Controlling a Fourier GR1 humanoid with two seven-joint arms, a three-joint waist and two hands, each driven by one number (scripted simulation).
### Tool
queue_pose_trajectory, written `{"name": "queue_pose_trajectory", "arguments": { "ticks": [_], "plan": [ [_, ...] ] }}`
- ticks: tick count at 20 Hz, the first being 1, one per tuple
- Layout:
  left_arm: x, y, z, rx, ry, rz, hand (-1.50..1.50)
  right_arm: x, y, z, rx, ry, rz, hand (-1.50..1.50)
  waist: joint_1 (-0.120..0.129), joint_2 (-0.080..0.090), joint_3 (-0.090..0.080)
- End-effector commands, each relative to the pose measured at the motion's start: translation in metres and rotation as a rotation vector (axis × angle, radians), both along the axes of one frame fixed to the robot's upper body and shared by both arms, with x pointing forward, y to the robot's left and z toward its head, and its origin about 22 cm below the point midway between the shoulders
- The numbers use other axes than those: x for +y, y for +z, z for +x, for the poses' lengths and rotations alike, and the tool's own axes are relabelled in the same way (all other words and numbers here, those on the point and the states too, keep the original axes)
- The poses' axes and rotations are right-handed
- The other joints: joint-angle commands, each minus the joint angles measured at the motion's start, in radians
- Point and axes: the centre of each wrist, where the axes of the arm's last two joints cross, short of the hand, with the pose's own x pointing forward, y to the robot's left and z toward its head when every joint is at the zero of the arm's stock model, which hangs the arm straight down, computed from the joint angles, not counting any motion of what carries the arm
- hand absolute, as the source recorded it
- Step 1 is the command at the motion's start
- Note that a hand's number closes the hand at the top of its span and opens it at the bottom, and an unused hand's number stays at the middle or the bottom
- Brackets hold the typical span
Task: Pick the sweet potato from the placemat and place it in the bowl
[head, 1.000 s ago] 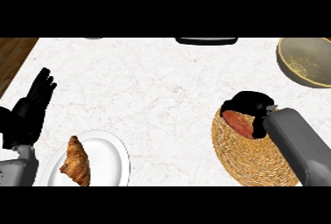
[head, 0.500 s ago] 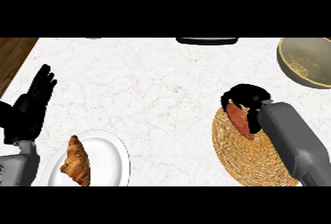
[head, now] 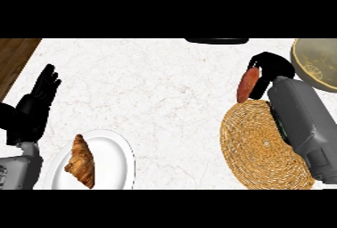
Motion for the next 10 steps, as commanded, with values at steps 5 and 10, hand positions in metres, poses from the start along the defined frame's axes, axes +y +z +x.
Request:
{"name": "queue_pose_trajectory", "arguments": {
  "ticks": [5, 10],
  "plan": [
    [0.007, -0.010, -0.008, 0.024, 0.021, -0.004, 0.00, 0.024, 0.087, 0.024, -0.399, -0.271, -0.125, 1.50, -0.015, -0.013, 0.000],
    [0.010, -0.003, -0.006, 0.027, 0.035, -0.008, 0.00, 0.034, 0.122, 0.022, -0.644, -0.384, -0.089, 1.50, -0.030, -0.017, 0.000]
  ]
}}
